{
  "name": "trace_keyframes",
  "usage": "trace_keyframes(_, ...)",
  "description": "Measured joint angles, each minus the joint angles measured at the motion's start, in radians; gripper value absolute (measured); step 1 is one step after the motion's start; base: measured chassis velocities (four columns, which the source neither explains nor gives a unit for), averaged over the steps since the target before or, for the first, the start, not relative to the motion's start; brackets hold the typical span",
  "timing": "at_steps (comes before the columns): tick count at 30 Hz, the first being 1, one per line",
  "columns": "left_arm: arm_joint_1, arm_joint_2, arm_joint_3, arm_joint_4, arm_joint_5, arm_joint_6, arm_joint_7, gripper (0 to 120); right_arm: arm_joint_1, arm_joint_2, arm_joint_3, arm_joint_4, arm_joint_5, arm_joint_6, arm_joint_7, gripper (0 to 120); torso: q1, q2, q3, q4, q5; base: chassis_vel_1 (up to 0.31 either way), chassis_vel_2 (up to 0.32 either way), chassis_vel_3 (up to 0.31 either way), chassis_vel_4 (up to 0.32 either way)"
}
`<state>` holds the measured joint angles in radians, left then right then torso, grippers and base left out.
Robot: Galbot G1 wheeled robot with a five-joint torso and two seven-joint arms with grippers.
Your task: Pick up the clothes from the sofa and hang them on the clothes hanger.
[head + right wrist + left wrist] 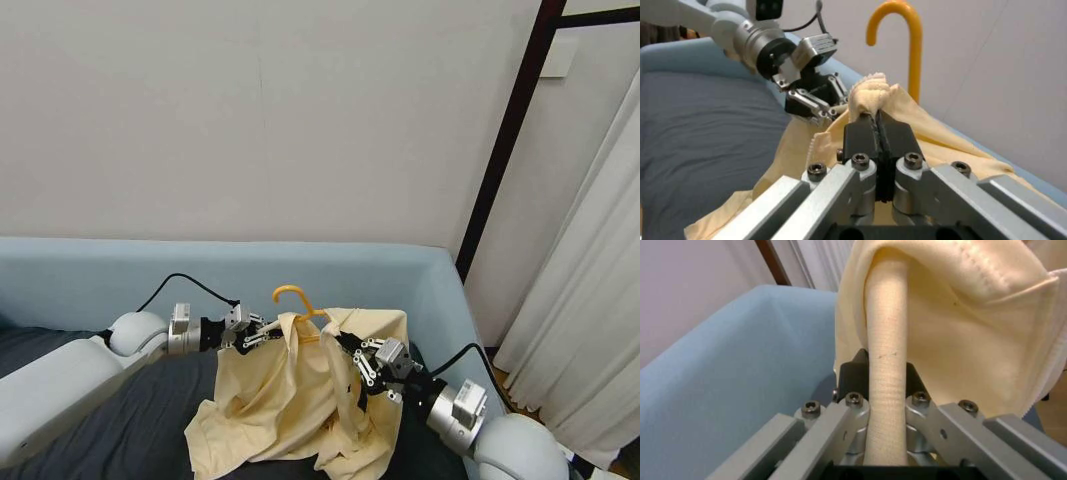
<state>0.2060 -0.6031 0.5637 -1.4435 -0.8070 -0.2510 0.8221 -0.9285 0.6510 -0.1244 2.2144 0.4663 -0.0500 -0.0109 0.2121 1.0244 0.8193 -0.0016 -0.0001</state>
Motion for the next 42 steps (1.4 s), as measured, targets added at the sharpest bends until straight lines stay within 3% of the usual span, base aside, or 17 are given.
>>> trace_keyframes(25,-0.098,-0.079,0.098,0.035,0.026,-0.014,0.007,1,-0.012,0.034,-0.017,-0.042,-0.117,0.061,-0.002,0,0.000,0.000,0.000,0.0002,0.0000,0.000,0.000,0.000,0.000)
trace_keyframes(42,-0.057,-0.035,-0.003,0.040,0.083,-0.068,0.021,1,-0.113,0.007,0.037,-0.044,-0.162,0.064,-0.026,61,0.000,0.000,0.000,0.0001,0.0000,0.000,0.000,0.000,0.000)
